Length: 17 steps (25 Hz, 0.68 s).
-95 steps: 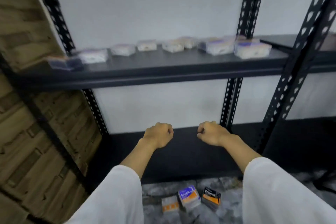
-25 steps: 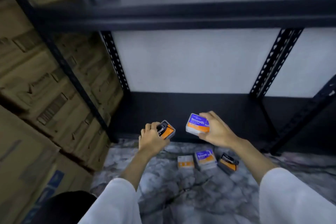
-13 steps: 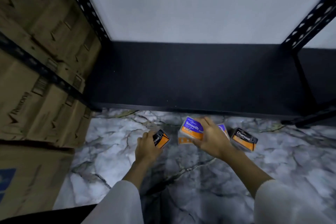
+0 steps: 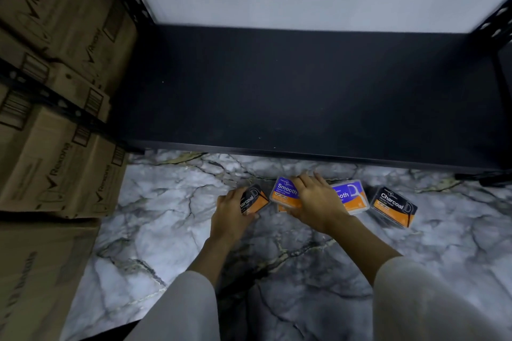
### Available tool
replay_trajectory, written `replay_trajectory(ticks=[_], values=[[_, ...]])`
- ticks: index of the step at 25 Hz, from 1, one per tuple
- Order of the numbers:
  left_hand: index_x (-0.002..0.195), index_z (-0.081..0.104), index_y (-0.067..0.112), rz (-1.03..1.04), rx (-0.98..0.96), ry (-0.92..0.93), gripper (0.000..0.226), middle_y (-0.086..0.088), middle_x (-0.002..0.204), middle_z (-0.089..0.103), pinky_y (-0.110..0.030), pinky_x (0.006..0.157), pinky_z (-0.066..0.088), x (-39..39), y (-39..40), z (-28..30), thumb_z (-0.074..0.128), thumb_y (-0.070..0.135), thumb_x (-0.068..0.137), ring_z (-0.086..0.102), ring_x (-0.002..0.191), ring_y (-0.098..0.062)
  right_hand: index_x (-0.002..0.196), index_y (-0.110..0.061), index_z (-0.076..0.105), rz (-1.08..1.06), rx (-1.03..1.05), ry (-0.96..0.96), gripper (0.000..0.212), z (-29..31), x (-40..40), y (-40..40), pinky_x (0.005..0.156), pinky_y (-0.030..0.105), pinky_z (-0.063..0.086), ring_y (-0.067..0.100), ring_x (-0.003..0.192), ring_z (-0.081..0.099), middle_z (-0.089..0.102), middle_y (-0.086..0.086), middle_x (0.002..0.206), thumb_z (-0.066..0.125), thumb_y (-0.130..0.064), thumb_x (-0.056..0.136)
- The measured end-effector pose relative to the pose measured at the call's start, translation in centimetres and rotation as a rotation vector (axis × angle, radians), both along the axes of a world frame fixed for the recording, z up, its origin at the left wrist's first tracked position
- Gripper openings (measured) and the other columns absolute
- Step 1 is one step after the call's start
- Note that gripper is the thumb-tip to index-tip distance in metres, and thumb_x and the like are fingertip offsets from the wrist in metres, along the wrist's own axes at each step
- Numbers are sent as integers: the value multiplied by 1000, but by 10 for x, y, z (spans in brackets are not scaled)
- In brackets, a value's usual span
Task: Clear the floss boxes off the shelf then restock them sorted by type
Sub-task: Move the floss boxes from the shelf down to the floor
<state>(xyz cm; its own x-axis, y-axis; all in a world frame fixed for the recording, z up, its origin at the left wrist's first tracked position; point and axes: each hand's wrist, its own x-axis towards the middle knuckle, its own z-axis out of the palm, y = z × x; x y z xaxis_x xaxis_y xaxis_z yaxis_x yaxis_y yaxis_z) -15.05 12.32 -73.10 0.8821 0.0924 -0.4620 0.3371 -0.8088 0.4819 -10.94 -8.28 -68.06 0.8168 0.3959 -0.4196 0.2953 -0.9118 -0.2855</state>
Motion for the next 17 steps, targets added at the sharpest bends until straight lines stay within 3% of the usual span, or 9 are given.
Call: replay_trajectory(ticks=[4, 8, 12, 15, 17], values=[[138, 43, 25, -21, 2, 23, 72, -1, 134, 51, -42, 86, 49, 2, 1, 0, 78, 30, 75, 42, 120, -27, 144, -13, 27, 3, 10, -8, 74, -2, 2, 1, 108, 32, 31, 23, 131, 40, 40, 7, 143, 63, -44, 86], [142, 41, 23, -32, -11, 57, 74, -3, 138, 47, -43, 91, 47, 2, 1, 4, 77, 28, 77, 40, 123, -27, 144, -12, 27, 16, 11, 23, 76, -1, 4, 1, 106, 34, 34, 24, 131, 39, 39, 9, 143, 66, -41, 85], [138, 44, 26, -32, 1, 22, 63, 0, 137, 47, -40, 92, 46, 8, 0, 24, 71, 33, 82, 40, 124, -24, 142, -13, 30, -60, 86, 59, 73, 12, 8, 1, 104, 35, 39, 23, 130, 38, 39, 7, 142, 67, -37, 85], [132, 50, 26, -46, 5, -12, 48, 3, 135, 47, -38, 93, 46, 16, -2, 55, 65, 31, 87, 42, 124, -21, 136, -13, 38, -130, 160, 92, 59, 37, 13, 0, 95, 37, 46, 25, 123, 44, 42, 7, 134, 65, -31, 87], [127, 54, 25, -67, 6, -37, 39, 5, 131, 52, -35, 90, 47, 24, -4, 83, 62, 30, 89, 50, 120, -19, 125, -14, 49, -143, 186, 109, 38, 61, 18, -3, 88, 39, 49, 27, 112, 52, 49, 7, 125, 60, -27, 91]])
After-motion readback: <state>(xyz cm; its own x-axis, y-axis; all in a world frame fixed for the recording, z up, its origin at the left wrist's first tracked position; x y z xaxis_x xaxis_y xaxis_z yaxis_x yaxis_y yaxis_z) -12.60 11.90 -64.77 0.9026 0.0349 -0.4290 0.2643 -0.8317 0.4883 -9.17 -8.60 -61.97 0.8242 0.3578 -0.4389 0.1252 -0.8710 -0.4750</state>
